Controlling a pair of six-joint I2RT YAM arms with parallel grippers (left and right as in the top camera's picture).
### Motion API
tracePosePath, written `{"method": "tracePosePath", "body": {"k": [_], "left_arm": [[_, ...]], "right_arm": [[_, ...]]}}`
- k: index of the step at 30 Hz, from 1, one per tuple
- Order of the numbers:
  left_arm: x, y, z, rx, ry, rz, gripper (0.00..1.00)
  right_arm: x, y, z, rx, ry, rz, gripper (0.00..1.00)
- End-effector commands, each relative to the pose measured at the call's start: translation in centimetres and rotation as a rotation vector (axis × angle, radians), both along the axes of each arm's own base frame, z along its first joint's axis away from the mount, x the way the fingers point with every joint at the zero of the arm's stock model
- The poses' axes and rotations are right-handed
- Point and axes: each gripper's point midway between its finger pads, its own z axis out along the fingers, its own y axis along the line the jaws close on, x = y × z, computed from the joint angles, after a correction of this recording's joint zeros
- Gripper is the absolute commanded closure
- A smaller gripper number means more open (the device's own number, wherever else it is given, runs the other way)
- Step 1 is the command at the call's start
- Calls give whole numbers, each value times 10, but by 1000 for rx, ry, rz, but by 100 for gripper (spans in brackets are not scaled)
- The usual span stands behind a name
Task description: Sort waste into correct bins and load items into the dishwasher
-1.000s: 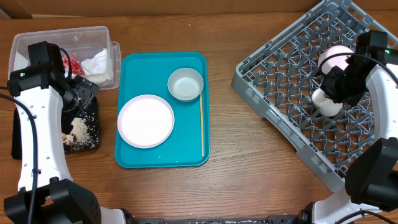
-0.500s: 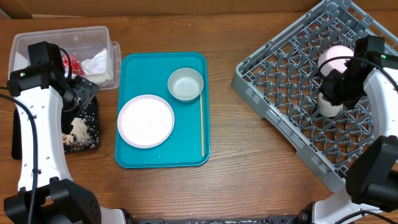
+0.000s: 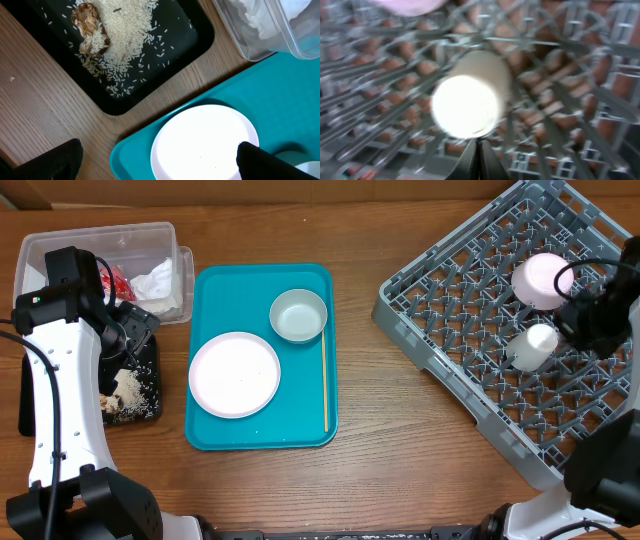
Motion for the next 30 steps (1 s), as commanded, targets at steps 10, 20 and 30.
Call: {"method": "tracePosePath", "body": {"k": [10, 20, 30], "left_arm": [[-2, 1, 2, -2, -10, 24, 0], [-2, 1, 2, -2, -10, 24, 0], [-2, 1, 2, -2, -10, 24, 0]], "right_arm": [[43, 171, 58, 91, -298, 563, 14], [41, 245, -9, -3, -115, 773, 14], [36, 261, -48, -56, -1, 783, 28]]}}
